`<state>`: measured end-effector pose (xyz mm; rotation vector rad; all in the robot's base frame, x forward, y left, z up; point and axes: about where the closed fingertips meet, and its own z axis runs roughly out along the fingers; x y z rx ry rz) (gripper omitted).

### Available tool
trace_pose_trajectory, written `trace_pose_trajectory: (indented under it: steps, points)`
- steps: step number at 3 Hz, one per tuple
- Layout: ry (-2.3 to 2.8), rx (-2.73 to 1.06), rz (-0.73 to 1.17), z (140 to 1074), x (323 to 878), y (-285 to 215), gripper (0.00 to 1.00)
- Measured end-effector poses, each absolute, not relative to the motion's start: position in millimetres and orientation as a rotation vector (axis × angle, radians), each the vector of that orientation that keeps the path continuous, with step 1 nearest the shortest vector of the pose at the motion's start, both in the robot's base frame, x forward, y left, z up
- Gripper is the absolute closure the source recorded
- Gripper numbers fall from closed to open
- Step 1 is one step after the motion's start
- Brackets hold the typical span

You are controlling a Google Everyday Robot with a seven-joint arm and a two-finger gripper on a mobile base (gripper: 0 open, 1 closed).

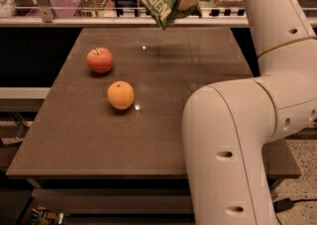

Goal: Pick green jalapeno chip bag

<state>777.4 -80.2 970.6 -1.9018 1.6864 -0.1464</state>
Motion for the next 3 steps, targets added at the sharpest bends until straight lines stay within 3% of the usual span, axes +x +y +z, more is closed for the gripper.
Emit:
trace_pose_trajectory:
  steps: [3]
  points:
    - [1.734, -1.826, -0.213, 1007.7, 747.4, -87.1, 1.0]
